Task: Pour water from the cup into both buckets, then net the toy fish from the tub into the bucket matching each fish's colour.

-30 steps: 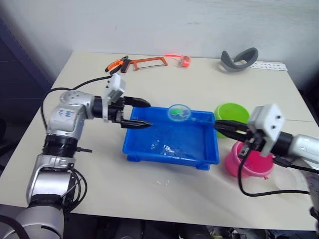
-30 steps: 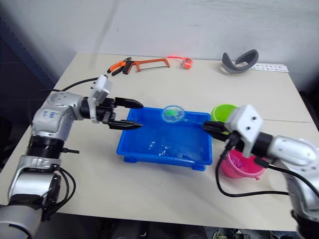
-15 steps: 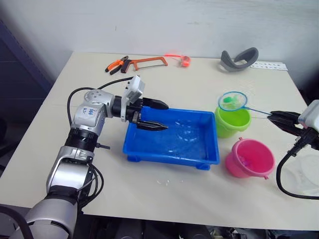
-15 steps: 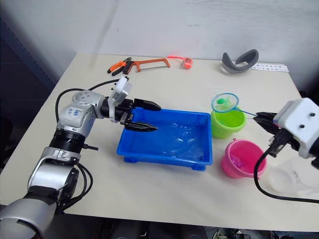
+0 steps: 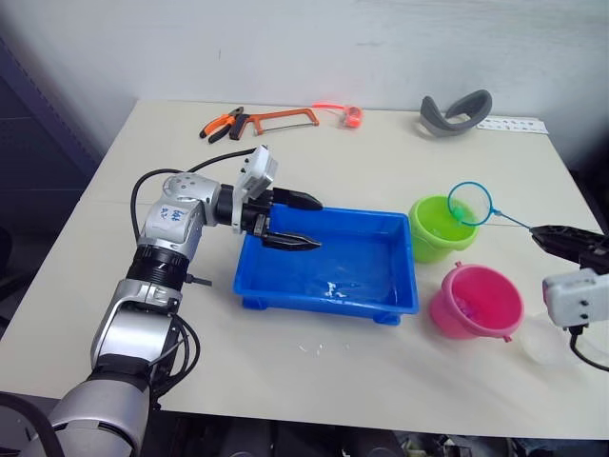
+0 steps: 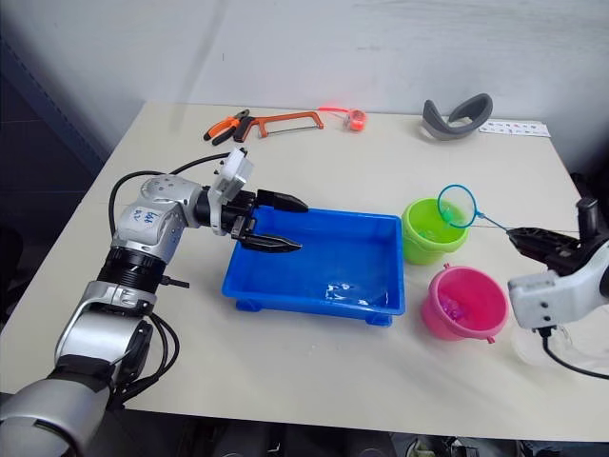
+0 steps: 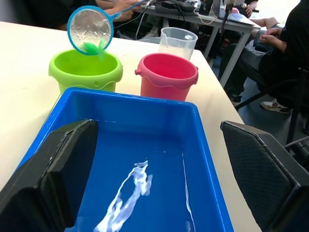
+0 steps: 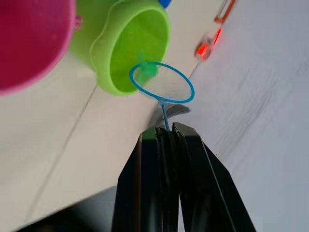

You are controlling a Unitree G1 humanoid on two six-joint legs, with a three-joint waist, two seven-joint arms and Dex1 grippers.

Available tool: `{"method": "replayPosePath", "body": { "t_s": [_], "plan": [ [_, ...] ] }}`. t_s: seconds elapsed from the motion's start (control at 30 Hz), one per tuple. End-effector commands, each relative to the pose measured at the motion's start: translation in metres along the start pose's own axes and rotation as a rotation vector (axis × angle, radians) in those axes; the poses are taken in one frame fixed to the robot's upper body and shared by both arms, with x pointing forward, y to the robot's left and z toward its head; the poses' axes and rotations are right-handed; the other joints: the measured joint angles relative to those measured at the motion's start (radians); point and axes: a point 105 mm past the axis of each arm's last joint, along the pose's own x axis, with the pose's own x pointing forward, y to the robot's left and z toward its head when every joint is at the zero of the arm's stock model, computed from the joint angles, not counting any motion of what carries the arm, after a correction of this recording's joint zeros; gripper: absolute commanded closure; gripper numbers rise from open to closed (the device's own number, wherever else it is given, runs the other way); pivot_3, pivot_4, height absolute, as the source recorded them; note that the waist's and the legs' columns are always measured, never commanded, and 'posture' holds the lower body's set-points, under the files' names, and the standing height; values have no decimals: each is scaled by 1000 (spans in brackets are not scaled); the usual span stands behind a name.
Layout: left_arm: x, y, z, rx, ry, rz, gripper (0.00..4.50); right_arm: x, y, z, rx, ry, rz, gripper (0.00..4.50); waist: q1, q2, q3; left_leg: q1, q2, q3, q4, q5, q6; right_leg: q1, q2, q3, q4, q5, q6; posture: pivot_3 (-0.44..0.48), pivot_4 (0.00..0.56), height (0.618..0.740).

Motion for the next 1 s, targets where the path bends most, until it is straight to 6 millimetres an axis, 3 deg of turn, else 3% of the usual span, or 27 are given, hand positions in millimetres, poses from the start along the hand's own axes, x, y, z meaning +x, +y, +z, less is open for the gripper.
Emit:
{"method": "replayPosePath", "body": {
  "t_s": [0.03,0.17,0.33,0.47,0.6,0.7,0.77,1.0],
  "plan": [
    [-5,0,10,38,-16,15,62,-9,-12,-14,-46,46,-90,4500,0,0,0,0,0,0,0,0,0,0,0,0,0,0,0,0,150,740],
    [-5,-2,9,35,-14,14,62,-11,-14,-17,114,22,-167,4500,-1,0,0,0,0,0,0,0,0,0,0,0,0,0,0,0,150,740],
    [-13,-20,15,38,12,-60,62,-9,-27,0,718,-154,-244,4500,-4,0,0,0,1,0,0,0,0,1,1,0,0,0,0,0,150,740],
    [-27,-43,16,41,84,-144,62,-9,-37,30,1091,-361,-181,4500,-1,0,0,1,2,-1,0,0,0,3,2,-1,0,0,0,0,150,740],
    [-44,-63,12,41,183,-178,62,-17,-55,83,1402,-702,-38,4500,1,0,0,1,2,-5,1,0,0,6,1,1,-2,0,0,0,150,740],
    [-56,-75,8,-3,236,-191,62,-23,-56,117,1486,-854,115,4500,3,0,0,1,2,-8,1,0,0,7,1,1,-3,0,0,0,150,740],
    [-64,-83,-2,-17,296,-194,62,-19,-47,140,1491,-896,204,4500,4,0,0,0,1,-9,1,0,0,8,0,0,-4,0,0,0,150,740],
    [-62,-117,-14,5,358,-257,62,5,-18,188,1483,-937,275,4500,7,-1,-1,0,0,-10,1,0,0,7,0,1,-5,0,0,0,150,740]
  ]
}}
